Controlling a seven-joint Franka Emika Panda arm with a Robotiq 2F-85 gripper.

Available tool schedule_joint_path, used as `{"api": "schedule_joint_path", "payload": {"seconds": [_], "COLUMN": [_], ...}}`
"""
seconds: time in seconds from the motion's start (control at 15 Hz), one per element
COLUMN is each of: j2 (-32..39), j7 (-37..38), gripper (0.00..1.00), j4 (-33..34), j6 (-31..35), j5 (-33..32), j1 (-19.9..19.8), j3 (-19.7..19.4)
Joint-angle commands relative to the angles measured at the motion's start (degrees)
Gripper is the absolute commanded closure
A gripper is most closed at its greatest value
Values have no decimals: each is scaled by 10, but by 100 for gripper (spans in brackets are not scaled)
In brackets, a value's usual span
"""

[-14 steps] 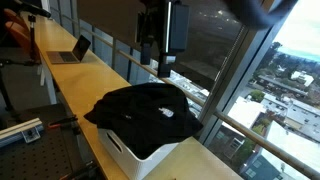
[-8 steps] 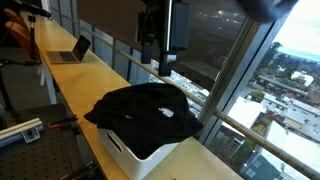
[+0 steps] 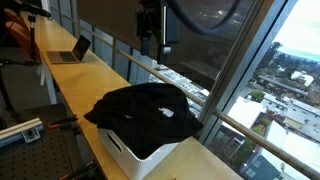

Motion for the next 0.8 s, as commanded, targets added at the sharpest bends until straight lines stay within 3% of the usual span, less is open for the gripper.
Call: {"api": "schedule_joint_path", "payload": {"seconds": [0.0,0.27,0.53,0.73], "j2": [48,113,183,217], "j7": [28,54,70,107], "gripper": [0,0,0,0], "j4": [32,28,14,-2], "j6": [58,153,232,258], "j5": [48,81,24,-70], "j1": [42,72,74,78], "j3": [33,62,64,48]}}
